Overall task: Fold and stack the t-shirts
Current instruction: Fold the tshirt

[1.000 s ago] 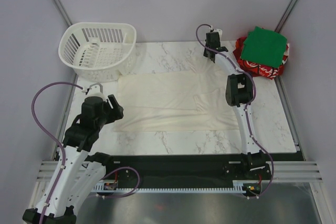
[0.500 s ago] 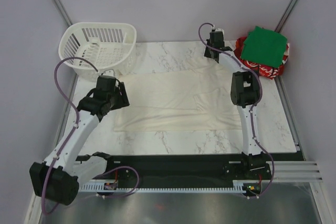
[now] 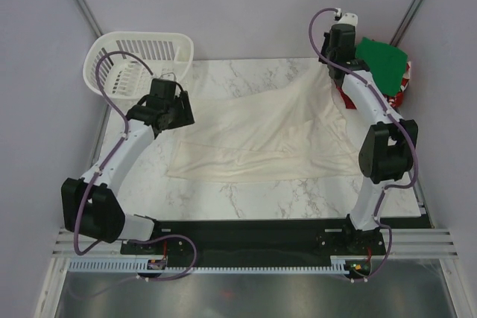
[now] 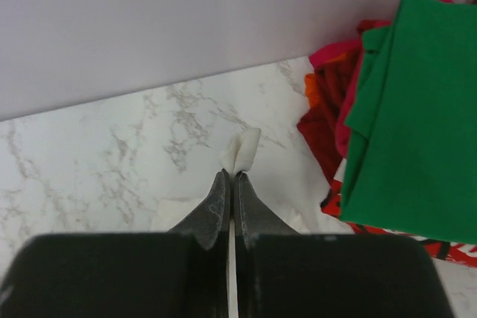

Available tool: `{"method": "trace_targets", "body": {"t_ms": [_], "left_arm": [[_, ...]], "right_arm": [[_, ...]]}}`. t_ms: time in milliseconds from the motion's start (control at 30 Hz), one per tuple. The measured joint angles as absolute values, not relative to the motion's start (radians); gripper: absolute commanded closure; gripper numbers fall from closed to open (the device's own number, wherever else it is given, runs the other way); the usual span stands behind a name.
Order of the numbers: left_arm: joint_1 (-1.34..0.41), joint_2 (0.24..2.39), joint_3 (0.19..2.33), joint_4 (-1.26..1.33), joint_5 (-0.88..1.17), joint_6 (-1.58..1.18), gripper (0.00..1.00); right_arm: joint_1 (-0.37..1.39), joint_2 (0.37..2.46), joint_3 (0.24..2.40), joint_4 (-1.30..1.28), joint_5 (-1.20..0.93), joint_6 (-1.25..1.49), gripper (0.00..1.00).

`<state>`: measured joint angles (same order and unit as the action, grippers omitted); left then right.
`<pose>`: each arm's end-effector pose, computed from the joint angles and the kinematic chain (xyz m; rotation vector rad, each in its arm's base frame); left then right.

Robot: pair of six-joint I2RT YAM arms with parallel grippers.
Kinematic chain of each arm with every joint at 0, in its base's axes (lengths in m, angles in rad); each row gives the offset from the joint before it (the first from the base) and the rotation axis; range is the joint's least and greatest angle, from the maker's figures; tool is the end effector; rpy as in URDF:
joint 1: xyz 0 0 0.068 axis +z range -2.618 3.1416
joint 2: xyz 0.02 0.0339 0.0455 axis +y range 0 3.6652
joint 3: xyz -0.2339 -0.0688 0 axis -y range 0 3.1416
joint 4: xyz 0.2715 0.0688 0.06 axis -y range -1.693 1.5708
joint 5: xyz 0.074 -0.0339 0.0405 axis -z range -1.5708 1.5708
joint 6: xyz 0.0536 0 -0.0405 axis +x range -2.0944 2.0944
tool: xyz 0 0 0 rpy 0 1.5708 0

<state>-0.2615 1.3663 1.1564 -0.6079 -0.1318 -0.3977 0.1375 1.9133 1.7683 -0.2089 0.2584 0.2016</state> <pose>0.3278 -0.0804 0.2519 -0.2243 2.3745 -0.1562 0.4911 0.0541 0.3104 0.2333 1.8982 -0.0200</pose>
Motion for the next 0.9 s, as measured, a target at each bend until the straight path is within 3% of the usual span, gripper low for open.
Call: {"method": "trace_targets", "body": {"t_ms": [367, 900], "left_arm": [[-0.283, 1.726, 1.422, -0.579, -0.112, -0.353, 0.34], [-0.3, 2.271, 1.922, -0.57, -0.212, -0.262, 0.37]], "right_arm": [[0.052, 1.94, 1.623, -0.266, 0.337, 0.148, 1.0], [-0.027, 1.942, 1.576, -0.27, 0.365, 0.106, 1.0]]}}
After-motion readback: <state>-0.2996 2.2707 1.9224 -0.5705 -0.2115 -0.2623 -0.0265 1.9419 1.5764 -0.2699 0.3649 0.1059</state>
